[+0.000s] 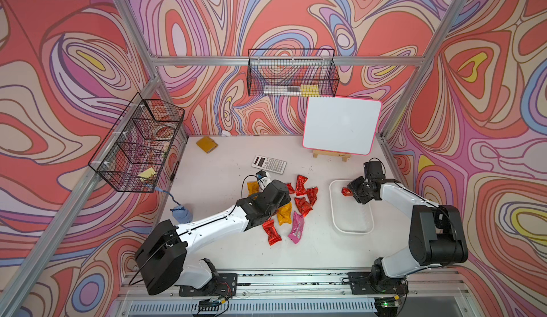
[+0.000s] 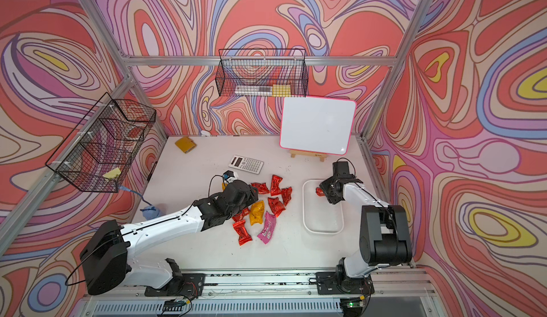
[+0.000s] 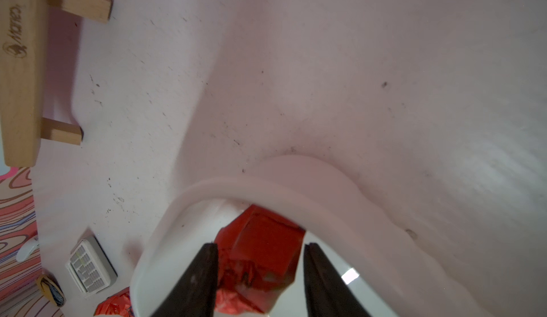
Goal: Take the tea bags out of the storage box
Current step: Pick up the tea bag from the storage box, then place the tea bag at the center of the board.
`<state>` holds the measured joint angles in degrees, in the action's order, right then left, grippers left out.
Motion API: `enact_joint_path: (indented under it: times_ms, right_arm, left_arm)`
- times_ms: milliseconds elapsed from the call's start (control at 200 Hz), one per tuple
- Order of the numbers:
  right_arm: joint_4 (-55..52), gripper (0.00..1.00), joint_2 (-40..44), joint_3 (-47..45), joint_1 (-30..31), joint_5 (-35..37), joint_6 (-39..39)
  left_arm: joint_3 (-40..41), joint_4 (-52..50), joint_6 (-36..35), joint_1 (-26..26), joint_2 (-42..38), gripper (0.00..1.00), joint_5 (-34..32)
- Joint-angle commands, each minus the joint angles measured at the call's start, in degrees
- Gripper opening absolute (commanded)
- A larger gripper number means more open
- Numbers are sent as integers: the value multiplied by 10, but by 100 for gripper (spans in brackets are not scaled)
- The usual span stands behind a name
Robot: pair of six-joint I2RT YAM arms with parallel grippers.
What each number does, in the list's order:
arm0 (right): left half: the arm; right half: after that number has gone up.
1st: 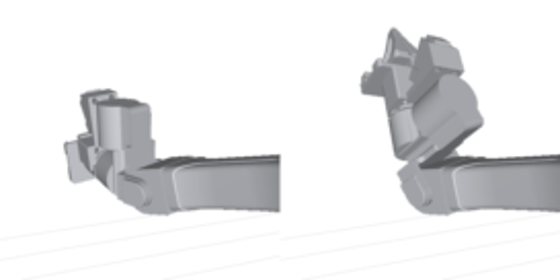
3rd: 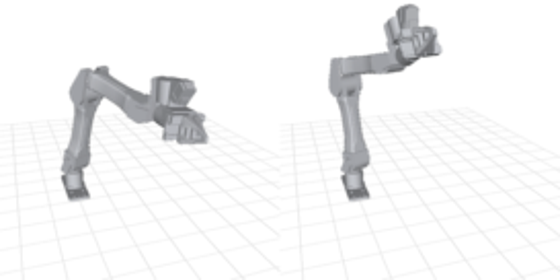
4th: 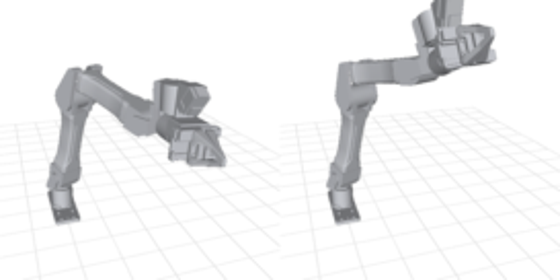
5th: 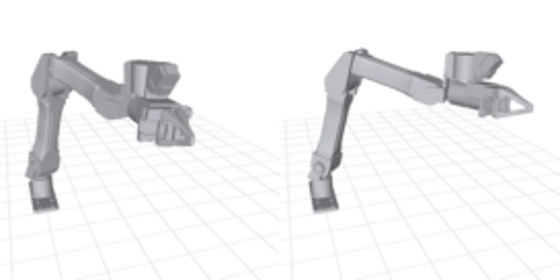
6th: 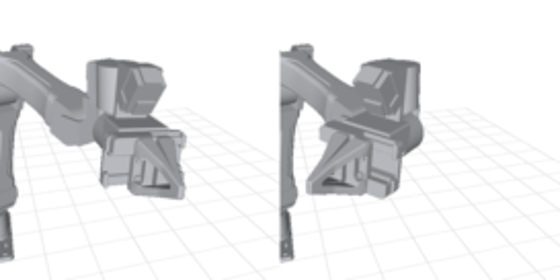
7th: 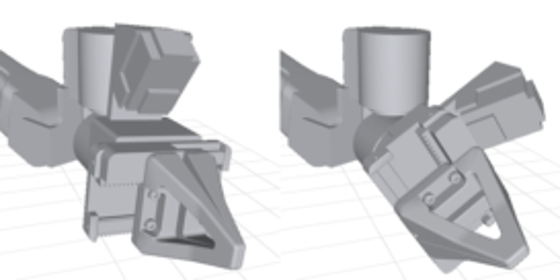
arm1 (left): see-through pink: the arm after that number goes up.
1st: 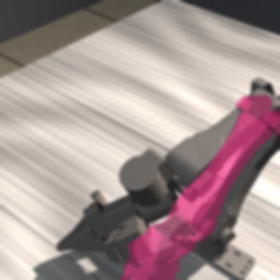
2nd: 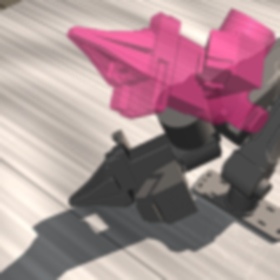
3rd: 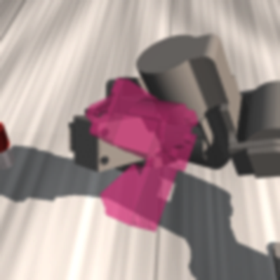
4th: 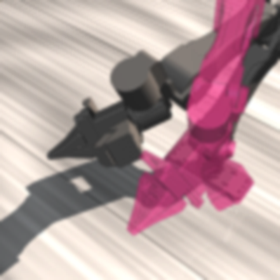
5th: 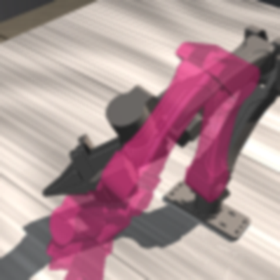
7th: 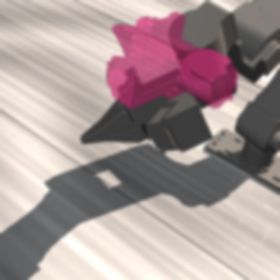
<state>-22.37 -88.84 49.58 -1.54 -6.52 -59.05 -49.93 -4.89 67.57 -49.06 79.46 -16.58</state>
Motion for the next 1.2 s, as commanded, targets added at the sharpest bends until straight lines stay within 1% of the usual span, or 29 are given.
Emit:
enact_joint_path:
  times_ms: [0,150,220,371,491,626,716,811,896,1041,1102,1197]
  right_arm:
    - [27,38,-10,-10,-3,1,0]
    - [27,25,0,-14,-3,-1,15]
    - [19,21,14,-14,-3,-2,28]
    - [-16,17,58,-9,-3,-4,70]
    - [-52,14,104,-6,-2,-33,113]
    - [-105,13,162,0,20,-57,162]
    - [-149,13,193,11,65,-51,190]
    - [-192,14,209,26,137,-27,211]
    - [-217,14,205,39,207,-9,222]
    - [-239,14,158,47,325,32,240]
    - [-243,14,132,52,361,41,251]
    - [-240,14,84,66,400,45,272]
  left_arm:
    - [11,-16,4,5,-17,51,-17]
    - [16,-17,6,5,-25,51,-22]
    - [17,-18,7,6,-27,51,-23]
    - [20,-19,8,6,-32,50,-28]
    - [27,-18,11,9,-35,50,-32]
    - [39,-15,18,13,-41,50,-34]
    - [46,-15,22,17,-45,50,-38]
    - [54,-15,27,20,-51,50,-43]
    - [61,-16,30,23,-56,50,-47]
    - [69,-21,35,27,-64,50,-52]
    - [72,-24,36,28,-68,50,-54]
    - [76,-30,37,29,-75,50,-57]
